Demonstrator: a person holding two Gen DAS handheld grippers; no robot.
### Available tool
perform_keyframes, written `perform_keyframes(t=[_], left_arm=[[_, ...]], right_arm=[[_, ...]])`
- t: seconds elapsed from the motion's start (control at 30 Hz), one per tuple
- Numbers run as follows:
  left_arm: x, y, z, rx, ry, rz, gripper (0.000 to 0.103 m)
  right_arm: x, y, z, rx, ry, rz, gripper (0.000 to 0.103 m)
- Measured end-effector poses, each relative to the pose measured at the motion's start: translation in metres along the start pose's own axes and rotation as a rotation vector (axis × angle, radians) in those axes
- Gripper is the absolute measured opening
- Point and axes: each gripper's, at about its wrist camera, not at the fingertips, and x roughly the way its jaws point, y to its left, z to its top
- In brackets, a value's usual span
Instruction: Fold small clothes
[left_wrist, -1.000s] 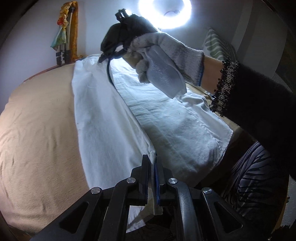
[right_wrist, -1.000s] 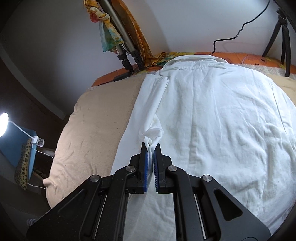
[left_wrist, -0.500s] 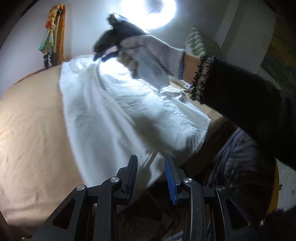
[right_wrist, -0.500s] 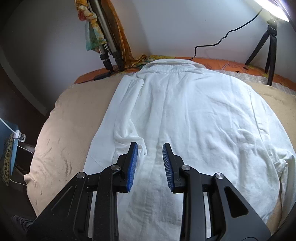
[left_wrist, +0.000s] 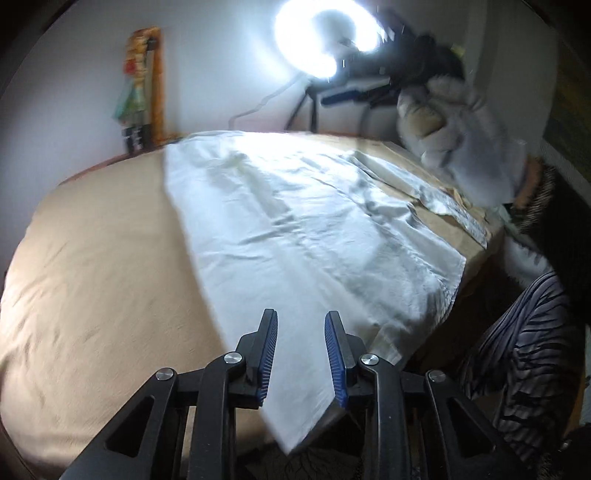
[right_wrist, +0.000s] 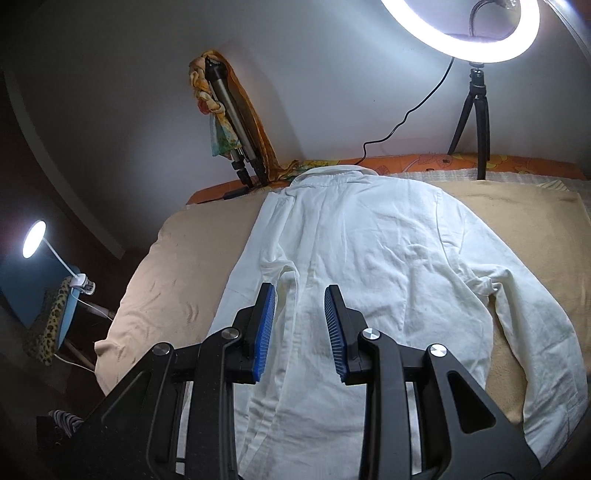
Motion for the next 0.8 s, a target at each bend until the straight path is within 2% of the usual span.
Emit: perform_keyframes(t=[0.13,0.2,0.27,0.37,0.47,0.57,0.7,0.8], left_arm=[[0.029,-0.020,-0.002,0.059,0.055,-0.028,0.025],[0.044,-0.020,-0.007,0.050,0.103,-0.050,0.025],[0.047,-0.016,-0.009,0.019,0.098,-0.063,0.025],[0.046,-0.021,-0.005,0.049,0.113,-0.047,0.024],[0.038,-0.027,0.001,0.061,0.096,-0.047,0.026],[0.028,-0.031,0.017,0.036,0.056,-0.080,0.033],[0.021,-0.035,0.040,0.054,0.018,-0.103,0.041],[0.023,-0.036,0.055,0.075,0.007,-0.114,0.046]], right_arm=[[-0.031,-0.010,-0.012,0.006,-0.030,-0.012,0.030],[-0.045,-0.023,-0.019,0.028,-0.045,-0.023,0.030],[-0.057,-0.038,-0.025,0.059,-0.057,-0.029,0.030],[-0.074,-0.062,-0.036,0.088,-0.074,-0.056,0.030],[-0.088,-0.093,-0.047,0.138,-0.076,-0.084,0.030],[-0.098,-0.124,-0.056,0.176,-0.078,-0.130,0.030],[-0.110,-0.169,-0.070,0.246,-0.069,-0.186,0.040],[-0.119,-0.198,-0.082,0.265,-0.052,-0.264,0.045]])
